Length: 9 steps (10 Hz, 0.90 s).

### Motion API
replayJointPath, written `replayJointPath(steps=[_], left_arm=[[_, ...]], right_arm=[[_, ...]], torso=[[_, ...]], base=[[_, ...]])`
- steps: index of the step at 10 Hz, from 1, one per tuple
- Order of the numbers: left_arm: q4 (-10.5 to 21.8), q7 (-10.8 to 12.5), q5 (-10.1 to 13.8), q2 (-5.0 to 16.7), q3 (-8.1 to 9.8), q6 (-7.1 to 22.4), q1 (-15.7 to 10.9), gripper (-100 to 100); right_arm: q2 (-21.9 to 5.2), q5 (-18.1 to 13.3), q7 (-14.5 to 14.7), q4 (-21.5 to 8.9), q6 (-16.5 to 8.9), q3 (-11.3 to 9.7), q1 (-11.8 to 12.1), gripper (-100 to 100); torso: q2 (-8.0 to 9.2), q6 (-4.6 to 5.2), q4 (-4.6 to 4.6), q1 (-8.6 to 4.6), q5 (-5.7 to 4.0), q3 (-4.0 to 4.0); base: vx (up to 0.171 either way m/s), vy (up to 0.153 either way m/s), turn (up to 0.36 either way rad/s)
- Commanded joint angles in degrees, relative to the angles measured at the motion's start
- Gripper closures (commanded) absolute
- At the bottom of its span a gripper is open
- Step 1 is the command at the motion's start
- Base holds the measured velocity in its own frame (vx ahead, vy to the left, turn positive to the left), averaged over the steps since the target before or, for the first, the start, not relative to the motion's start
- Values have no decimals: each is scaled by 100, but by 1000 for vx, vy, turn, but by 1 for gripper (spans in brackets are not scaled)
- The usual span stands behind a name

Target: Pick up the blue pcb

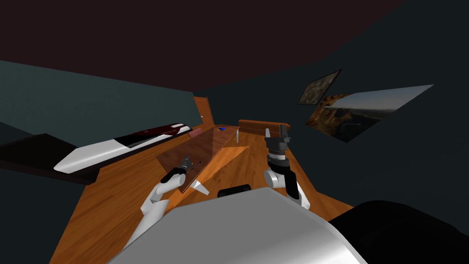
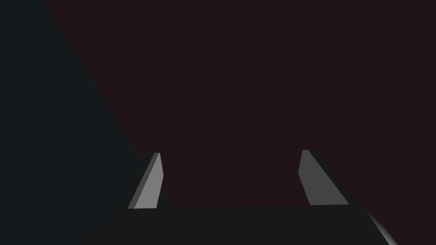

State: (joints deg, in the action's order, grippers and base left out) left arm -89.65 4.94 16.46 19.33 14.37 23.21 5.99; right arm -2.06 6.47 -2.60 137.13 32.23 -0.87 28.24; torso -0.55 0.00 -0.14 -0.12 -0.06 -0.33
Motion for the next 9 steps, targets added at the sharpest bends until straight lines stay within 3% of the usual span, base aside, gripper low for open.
replayJointPath(steps=[1,9], left_arm=[[35,44,48,10,67,159,-29,-100],[1330,444,522,-178,741,1134,-360,-100]], right_arm=[[0,0,0,0,0,0,0,0],[0,0,0,0,0,0,1,0]], torso=[[0,0,0,0,0,0],[-25,2,-5,9,2,-15]], base=[[75,-57,52],[157,-71,117]])
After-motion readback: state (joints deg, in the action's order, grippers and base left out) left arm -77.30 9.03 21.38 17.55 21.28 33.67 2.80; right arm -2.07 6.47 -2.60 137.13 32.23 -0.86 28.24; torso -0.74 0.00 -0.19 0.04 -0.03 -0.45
